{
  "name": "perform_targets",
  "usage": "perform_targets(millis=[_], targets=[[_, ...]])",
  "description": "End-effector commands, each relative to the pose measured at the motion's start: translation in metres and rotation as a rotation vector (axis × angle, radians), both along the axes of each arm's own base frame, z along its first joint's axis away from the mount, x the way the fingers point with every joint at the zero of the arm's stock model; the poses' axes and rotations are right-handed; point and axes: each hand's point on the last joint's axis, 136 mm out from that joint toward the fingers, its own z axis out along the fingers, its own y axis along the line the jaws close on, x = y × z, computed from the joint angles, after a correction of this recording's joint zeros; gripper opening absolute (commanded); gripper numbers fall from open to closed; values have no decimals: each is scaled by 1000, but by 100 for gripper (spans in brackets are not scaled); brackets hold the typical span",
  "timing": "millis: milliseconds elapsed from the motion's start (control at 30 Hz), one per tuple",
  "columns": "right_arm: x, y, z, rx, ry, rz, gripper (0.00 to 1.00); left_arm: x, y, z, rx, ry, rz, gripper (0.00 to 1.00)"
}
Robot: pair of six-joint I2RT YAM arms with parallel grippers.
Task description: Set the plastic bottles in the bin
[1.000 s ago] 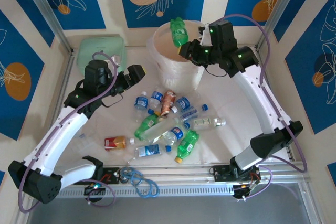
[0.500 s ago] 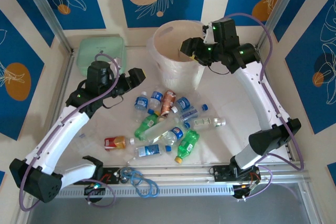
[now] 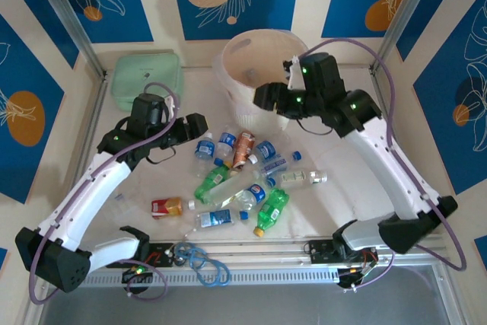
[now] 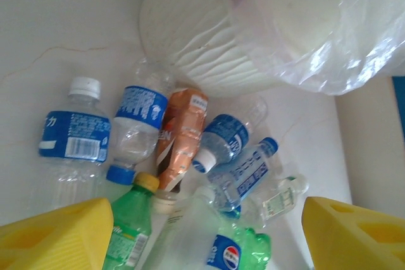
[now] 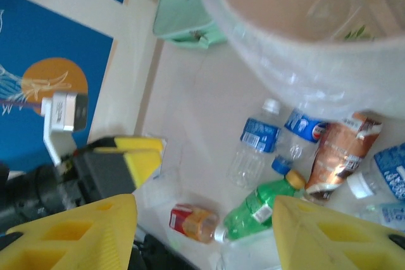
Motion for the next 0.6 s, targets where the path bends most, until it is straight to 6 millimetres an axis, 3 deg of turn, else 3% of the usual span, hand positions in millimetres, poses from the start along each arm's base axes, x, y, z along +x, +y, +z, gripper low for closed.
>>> perform_targets(millis=[0,267,567], targets=[[-13,-6,-10,-19,-24,-14,60,-18,2,-13,75,7,-73,78],[-43,-23,-53,-35,59,-57,63,-54,-23,-34,147,41,-300,83],[-41,-39,-77,-7,142,-130,64,-99,-45,-69,321,114,-544,85]])
